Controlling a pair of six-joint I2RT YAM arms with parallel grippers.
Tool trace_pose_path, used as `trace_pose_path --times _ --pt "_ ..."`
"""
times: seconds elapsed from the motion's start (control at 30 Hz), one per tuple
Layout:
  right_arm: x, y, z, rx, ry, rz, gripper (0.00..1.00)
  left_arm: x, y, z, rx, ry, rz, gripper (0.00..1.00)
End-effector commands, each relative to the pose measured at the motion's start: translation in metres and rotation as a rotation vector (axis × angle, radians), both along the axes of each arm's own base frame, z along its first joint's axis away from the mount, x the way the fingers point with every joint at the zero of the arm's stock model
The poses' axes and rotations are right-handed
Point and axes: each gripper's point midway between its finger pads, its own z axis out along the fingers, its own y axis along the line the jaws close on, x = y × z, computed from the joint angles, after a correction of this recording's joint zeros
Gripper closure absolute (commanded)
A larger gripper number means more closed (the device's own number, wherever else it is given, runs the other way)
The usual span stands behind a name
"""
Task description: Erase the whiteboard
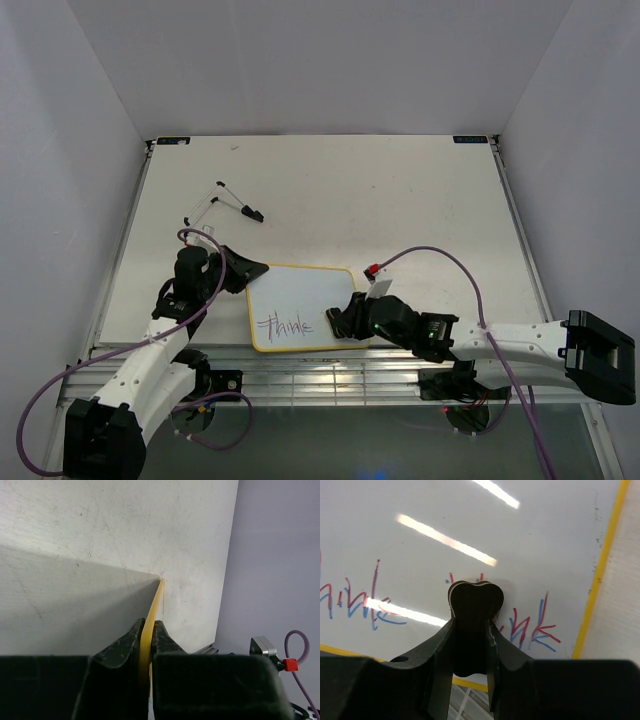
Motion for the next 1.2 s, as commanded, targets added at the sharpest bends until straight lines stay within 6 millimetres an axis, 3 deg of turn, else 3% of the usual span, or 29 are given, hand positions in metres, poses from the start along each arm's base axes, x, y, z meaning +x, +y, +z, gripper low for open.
trace_pose_path --times 0.0,0.2,0.33,0.43,0.53,0.6,0.7,0.8,0.87,0.9,1.03,1.17 --pt "-0.019 -0.104 -0.094 -0.468 0.133 -0.071 0.68 0.014 0.023 -0.006 0.094 -0.02 0.121 1.0" --pt "-0.008 -0.123 -0.094 -0.554 0.131 -0.134 0.68 0.014 0.024 -0.004 0.096 -0.022 0.127 1.0" --pt "-0.003 -0.12 -0.09 -0.552 0.124 -0.131 0.68 0.014 0.024 -0.003 0.097 -0.029 0.12 1.0" --pt "0.0 -0.098 -0.079 -0.499 0.086 -0.052 0.68 0.014 0.022 -0.006 0.09 -0.023 0.11 1.0" --pt "0.002 -0.055 -0.051 -0.365 0.033 0.067 0.68 0.012 0.02 -0.011 0.073 -0.015 0.106 1.0" --pt "0.0 -0.013 -0.017 -0.185 -0.009 0.161 0.68 0.011 0.019 -0.014 0.062 -0.006 0.109 1.0" --pt "-0.008 0.021 0.019 -0.038 -0.038 0.256 0.68 0.01 0.02 -0.017 0.06 -0.001 0.113 1.0" --pt "-0.013 0.05 0.052 0.048 -0.071 0.313 0.68 0.009 0.019 -0.017 0.058 -0.003 0.114 1.0" --pt "-0.016 0.063 0.059 0.06 -0.071 0.342 0.68 0.009 0.019 -0.018 0.058 -0.003 0.112 1.0" --pt "-0.017 0.072 0.071 0.082 -0.082 0.353 0.68 0.009 0.019 -0.018 0.057 -0.003 0.111 1.0" --pt "-0.015 0.09 0.076 0.067 -0.084 0.369 0.68 0.009 0.018 -0.018 0.054 -0.007 0.105 1.0" --pt "-0.002 0.092 0.053 -0.036 -0.085 0.339 0.68 0.009 0.017 -0.017 0.051 -0.01 0.096 1.0"
